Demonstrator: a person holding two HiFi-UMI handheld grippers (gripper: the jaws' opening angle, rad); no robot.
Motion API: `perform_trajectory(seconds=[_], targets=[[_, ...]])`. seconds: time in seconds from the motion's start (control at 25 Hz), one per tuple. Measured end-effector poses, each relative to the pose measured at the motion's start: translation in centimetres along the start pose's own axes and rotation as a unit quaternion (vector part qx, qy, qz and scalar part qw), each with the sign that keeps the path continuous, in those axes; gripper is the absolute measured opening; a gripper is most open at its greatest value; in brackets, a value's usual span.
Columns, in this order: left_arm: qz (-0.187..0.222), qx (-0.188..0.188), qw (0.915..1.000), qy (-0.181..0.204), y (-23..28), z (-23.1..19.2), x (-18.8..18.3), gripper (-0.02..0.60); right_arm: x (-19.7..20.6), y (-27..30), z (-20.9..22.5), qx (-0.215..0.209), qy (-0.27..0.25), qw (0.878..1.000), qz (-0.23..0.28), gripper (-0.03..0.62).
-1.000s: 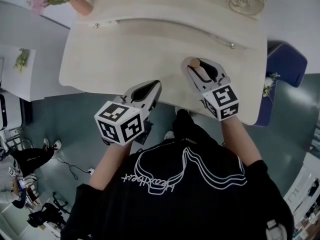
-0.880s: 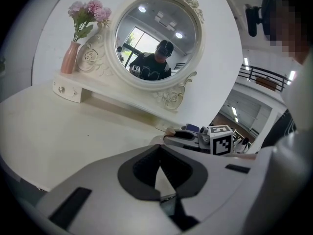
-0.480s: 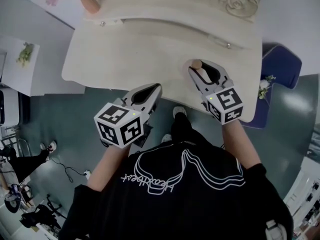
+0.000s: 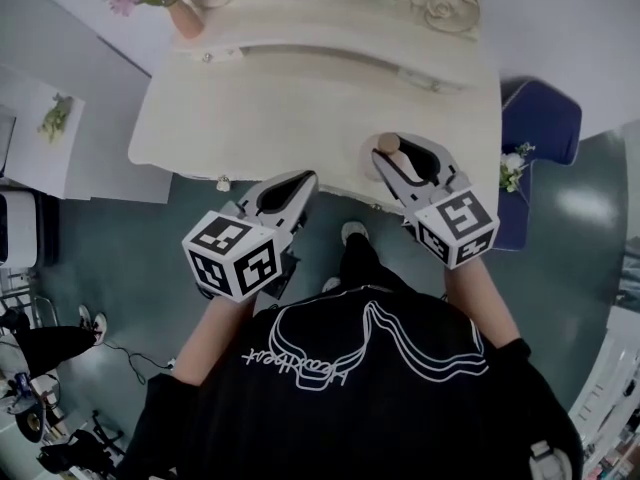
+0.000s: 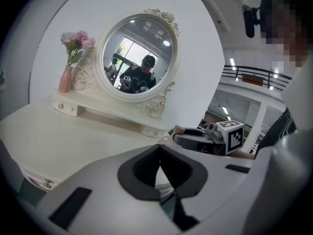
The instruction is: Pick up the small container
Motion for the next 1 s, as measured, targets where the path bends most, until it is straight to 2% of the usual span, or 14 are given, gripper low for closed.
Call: perform_trajectory(seconds=[0.48,0.6,0.76,1.0], targets=[[0.031,0.036,0.9984,0.03,-2.9,4.6,-1.3,0.002,-3.3,-5.6,-4.9,-0.005,0.008,1.0,0.019,0.135],[0.036,0.04,0.9979,0.037,-3.5,5.3,-1.7,0.002,-3.8,-6.4,-5.4,-0.003,0.026,0.999,0.028,0.135],[0.041,0.04,0.9975,0.043,-3.8,5.3,-2.0,0.002,-4.0,-6.6,-5.8,-0.003,0.015,0.999,0.032,0.135],[0.042,0.045,0.9971,0.044,-3.5,5.6,-2.3,0.002,-4.5,-6.6,-5.7,-0.003,0.026,0.999,0.039,0.135]])
Point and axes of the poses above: the fingertips, and each gripper's own axes: y forward along the fingers, z to its right, x out of its underside, the point moved 2 cm from there along -y, backward along the fingers, and after that the axes turned 14 degrees about z, right-handed, at the moved point
